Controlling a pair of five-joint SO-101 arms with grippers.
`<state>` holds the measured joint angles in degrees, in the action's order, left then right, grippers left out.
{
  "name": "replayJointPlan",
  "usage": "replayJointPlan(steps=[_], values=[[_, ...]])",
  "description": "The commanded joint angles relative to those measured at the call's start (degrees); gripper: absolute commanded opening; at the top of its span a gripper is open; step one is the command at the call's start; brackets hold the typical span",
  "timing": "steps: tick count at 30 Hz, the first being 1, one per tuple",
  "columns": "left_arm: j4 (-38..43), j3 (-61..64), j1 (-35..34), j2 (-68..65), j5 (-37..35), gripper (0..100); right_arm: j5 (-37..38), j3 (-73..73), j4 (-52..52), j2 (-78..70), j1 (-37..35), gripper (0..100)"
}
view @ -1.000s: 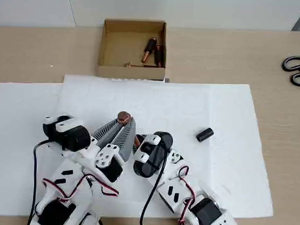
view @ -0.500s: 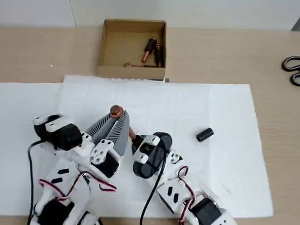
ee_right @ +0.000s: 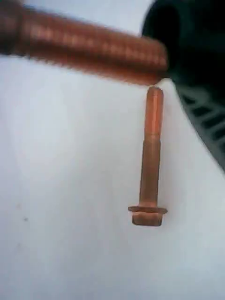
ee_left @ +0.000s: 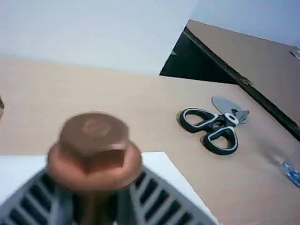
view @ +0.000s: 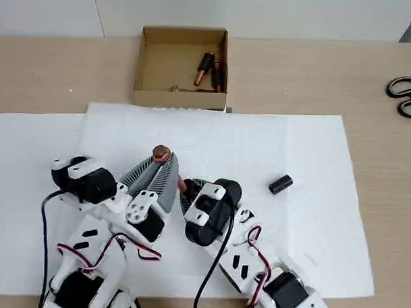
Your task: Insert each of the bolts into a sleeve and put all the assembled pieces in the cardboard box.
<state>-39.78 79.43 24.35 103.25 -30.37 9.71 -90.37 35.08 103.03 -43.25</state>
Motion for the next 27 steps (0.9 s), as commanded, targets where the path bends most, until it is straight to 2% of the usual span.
replayJointPlan(steps=[1,7,15,23,27], values=[[1.6,0.0,-0.2,0.4,-0.4,0,0.3,4.2,-1.1,0.9,-0.4,0.3],[5.0,2.9,-0.2,0.4,-0.4,0,0.4,4.1,-1.1,0.9,-4.6,0.3],[3.3,3.1,-0.2,0.4,-0.1,0,0.5,4.1,-1.4,0.9,-2.2,0.3],[-7.6,-0.7,0.3,0.4,1.5,0,0.5,5.4,-1.5,0.9,-0.8,0.3],[-11.9,-0.8,3.7,0.4,1.5,0,0.5,5.4,-1.5,0.9,-0.8,0.3]])
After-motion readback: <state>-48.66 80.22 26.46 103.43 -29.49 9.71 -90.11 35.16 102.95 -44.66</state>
